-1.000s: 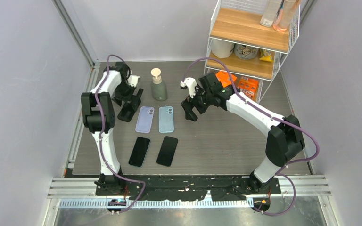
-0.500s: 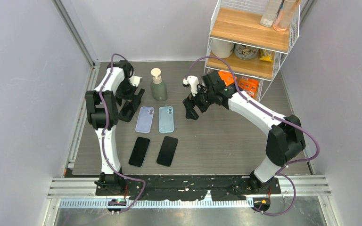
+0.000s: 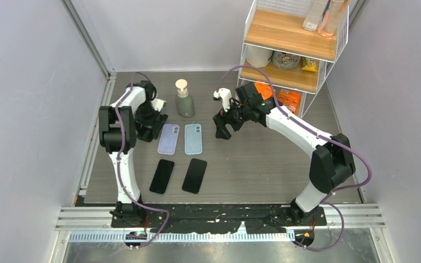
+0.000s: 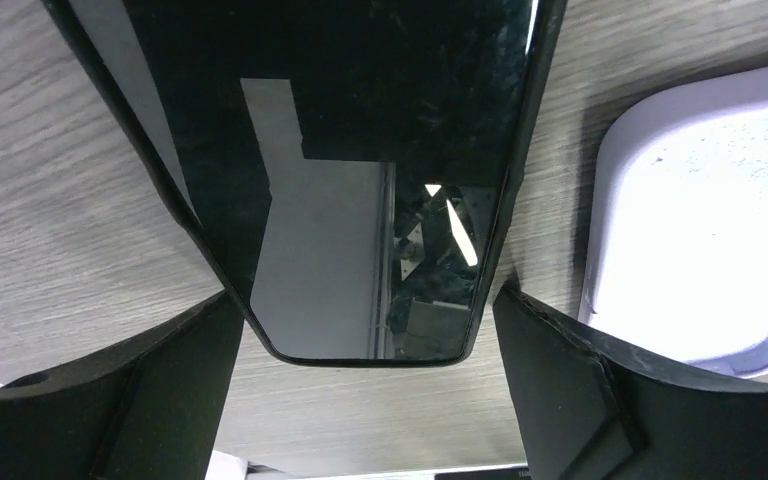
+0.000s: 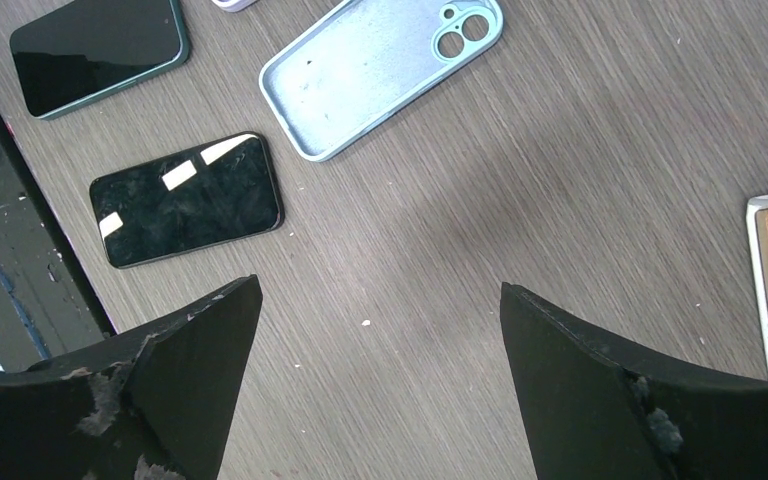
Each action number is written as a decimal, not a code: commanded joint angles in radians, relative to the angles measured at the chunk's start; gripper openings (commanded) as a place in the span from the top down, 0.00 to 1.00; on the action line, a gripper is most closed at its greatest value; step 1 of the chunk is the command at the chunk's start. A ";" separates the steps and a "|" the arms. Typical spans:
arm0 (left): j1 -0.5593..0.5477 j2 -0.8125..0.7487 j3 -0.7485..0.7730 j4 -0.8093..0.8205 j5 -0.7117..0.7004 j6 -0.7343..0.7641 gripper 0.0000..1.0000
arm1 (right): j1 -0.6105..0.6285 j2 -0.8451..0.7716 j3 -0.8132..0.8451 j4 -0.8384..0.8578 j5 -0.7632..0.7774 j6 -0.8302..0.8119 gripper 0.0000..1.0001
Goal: Take the phone out of the phone case
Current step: Pick up the phone at the center of the board, then adjust the phone.
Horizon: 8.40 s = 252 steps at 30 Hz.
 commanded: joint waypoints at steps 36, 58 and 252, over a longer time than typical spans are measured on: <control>0.040 0.121 0.217 -0.109 0.012 0.009 0.01 | -0.012 0.004 -0.004 0.033 -0.044 0.014 0.05; 0.009 0.113 0.213 -0.098 0.034 0.070 0.59 | -0.018 0.017 -0.004 0.033 -0.050 0.014 0.05; -0.645 -0.840 -0.385 0.294 0.921 0.107 0.74 | 0.066 -0.517 -0.071 -0.059 -0.393 -0.288 0.95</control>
